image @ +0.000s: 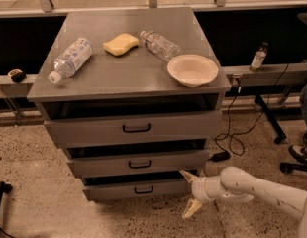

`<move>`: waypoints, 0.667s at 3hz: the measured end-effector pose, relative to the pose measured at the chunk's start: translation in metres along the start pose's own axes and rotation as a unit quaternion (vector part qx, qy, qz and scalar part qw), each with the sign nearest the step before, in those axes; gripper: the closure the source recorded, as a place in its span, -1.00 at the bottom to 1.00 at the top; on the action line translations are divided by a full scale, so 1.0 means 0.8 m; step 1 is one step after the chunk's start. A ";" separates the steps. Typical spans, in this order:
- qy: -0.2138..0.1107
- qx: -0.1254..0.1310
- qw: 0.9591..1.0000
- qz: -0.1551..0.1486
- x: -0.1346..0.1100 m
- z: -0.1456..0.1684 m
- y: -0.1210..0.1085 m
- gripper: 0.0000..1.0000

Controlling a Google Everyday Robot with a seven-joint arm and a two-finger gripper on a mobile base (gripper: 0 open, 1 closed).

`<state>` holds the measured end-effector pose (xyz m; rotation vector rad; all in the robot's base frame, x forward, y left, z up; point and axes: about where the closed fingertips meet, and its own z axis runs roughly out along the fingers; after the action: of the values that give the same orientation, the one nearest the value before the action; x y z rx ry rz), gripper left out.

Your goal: Open bottom drawer

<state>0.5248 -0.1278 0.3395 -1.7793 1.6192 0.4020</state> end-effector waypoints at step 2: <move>0.036 -0.043 0.998 0.019 0.044 0.062 0.005 -1.00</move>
Offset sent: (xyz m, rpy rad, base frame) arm 0.0417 -0.0009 -0.1301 -0.2204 0.1419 -0.0479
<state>0.5382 -0.1210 0.2802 -1.8479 1.7118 0.4372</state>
